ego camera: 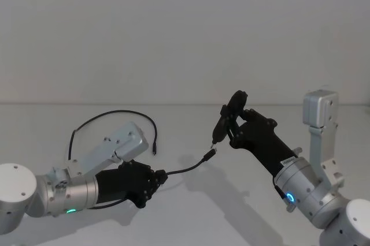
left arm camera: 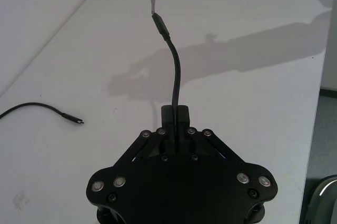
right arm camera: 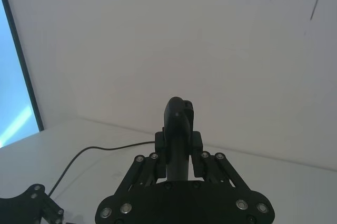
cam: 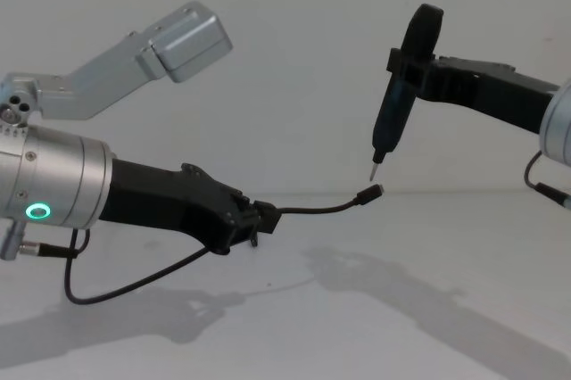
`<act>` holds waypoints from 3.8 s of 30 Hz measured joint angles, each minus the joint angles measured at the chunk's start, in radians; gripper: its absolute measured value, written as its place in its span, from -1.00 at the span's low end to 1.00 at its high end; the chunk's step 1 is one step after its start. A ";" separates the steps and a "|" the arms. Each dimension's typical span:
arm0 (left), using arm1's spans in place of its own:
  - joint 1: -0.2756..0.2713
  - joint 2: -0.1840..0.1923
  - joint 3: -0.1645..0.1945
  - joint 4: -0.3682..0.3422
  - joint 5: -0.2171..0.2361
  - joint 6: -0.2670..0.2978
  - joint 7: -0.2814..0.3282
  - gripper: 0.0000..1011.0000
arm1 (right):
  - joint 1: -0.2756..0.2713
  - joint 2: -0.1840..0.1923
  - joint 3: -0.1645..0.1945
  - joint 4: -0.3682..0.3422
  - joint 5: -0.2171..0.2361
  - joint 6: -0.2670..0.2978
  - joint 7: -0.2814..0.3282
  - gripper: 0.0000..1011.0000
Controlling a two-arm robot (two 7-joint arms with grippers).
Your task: Pick up the data cable with the one hand.
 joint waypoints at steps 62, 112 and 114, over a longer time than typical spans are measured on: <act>0.000 0.000 0.000 0.000 0.000 0.000 0.000 -0.92 | 0.019 -0.008 0.026 0.067 0.017 -0.014 -0.003 -0.48; 0.000 0.000 0.000 0.000 0.000 0.000 0.000 -0.92 | 0.026 -0.019 0.007 0.079 0.016 -0.011 0.000 -0.48; 0.000 0.000 0.000 0.000 0.000 0.000 0.000 -0.92 | 0.026 -0.019 0.007 0.079 0.016 -0.011 0.000 -0.48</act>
